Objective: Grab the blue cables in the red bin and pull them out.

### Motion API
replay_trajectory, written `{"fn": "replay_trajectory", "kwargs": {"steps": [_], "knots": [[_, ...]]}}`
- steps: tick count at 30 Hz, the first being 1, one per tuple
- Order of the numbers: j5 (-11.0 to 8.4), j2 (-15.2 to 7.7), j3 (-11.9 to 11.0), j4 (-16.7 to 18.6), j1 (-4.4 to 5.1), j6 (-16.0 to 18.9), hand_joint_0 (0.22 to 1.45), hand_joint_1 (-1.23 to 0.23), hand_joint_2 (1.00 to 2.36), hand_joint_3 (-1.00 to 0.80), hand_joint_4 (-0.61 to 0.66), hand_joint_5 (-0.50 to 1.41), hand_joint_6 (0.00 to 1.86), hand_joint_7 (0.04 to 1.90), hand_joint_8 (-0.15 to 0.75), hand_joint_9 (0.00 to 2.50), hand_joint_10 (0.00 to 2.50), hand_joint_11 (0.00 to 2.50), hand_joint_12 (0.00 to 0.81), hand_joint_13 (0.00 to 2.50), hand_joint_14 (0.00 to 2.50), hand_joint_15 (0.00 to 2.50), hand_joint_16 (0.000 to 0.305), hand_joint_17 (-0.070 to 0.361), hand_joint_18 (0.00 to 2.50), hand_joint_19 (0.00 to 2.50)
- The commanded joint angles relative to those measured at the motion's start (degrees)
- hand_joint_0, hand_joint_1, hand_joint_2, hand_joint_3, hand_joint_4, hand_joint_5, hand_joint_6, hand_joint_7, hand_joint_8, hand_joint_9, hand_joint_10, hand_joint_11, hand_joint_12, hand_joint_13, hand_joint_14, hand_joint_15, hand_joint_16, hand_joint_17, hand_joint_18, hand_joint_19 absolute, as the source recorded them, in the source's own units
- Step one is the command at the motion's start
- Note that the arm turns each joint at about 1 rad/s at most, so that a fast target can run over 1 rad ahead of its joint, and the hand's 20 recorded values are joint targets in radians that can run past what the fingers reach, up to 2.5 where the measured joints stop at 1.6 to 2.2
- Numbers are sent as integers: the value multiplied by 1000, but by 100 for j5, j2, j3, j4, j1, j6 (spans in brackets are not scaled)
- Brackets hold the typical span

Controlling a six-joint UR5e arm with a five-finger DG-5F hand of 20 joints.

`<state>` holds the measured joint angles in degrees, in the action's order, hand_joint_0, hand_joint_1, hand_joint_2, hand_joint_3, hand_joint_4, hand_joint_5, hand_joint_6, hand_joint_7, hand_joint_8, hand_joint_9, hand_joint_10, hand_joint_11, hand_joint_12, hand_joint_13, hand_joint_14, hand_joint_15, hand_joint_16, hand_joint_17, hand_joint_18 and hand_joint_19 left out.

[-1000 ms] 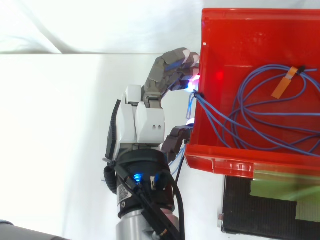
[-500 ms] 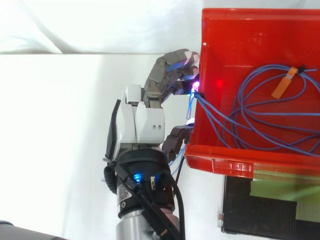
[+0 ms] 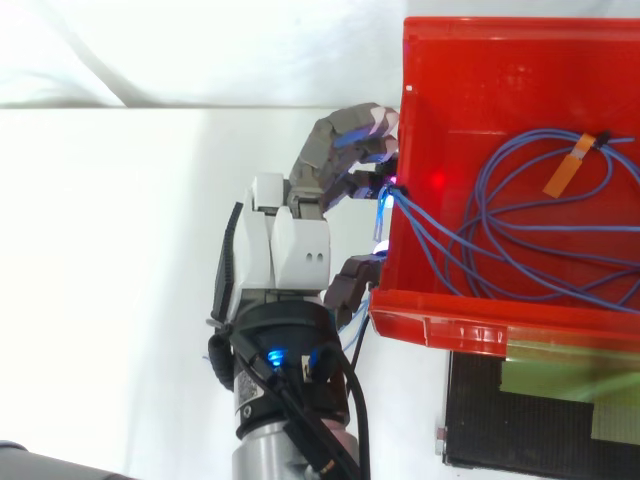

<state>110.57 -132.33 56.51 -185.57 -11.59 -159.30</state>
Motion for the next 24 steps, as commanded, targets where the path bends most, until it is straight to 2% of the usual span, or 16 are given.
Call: {"fn": "replay_trajectory", "kwargs": {"steps": [1,9,24], "knots": [[0,-3,0,-41,-1,0,822,-883,1000,-1000,177,795,178,664,297,784,18,728,361,601,21,629,45,101,497,740],[0,-3,0,-41,8,0,824,-880,1000,-1000,177,790,237,639,294,787,20,719,360,604,22,632,45,100,500,745],[-17,6,-9,-41,26,0,828,-870,1000,-1000,188,796,183,659,293,788,20,722,358,605,22,634,45,100,501,746]]}}
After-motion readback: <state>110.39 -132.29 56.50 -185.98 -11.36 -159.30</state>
